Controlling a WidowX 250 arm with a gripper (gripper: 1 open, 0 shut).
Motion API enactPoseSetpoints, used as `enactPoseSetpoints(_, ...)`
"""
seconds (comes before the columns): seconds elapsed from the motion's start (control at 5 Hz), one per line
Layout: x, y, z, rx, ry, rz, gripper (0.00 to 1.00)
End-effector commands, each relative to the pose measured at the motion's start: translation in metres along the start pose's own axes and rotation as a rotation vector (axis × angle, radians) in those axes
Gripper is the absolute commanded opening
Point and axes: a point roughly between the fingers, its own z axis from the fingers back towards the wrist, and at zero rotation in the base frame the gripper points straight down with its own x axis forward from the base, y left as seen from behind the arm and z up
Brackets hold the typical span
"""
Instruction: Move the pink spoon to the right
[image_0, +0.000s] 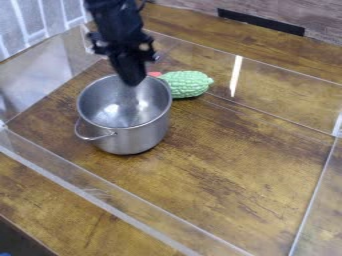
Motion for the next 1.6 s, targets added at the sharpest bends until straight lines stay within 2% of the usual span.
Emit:
enactPoseSetpoints(0.0,0.015,-0.032,0.027,-0.017,-0.088,-0.107,0.0)
enactPoseSetpoints(0.2,0.011,-0.064,0.014,-0.074,-0.087,-0.21,0.0)
enactPoseSetpoints(0.4,0.002,-0.086,-0.002,-0.135,-0.074,-0.27,0.0)
enactPoseSetpoints(0.6,-0.005,-0.097,-0.019,-0.191,-0.063,-0.306,0.0)
enactPoseSetpoints(1.0,-0.012,-0.116,-0.057,-0.282,-0.043,-0.296,0.0)
enactPoseSetpoints(1.2,-0.011,-0.121,-0.07,-0.319,-0.011,-0.285,0.0)
enactPoseSetpoints(1.4,-0.01,-0.126,-0.076,-0.359,0.021,-0.238,0.0)
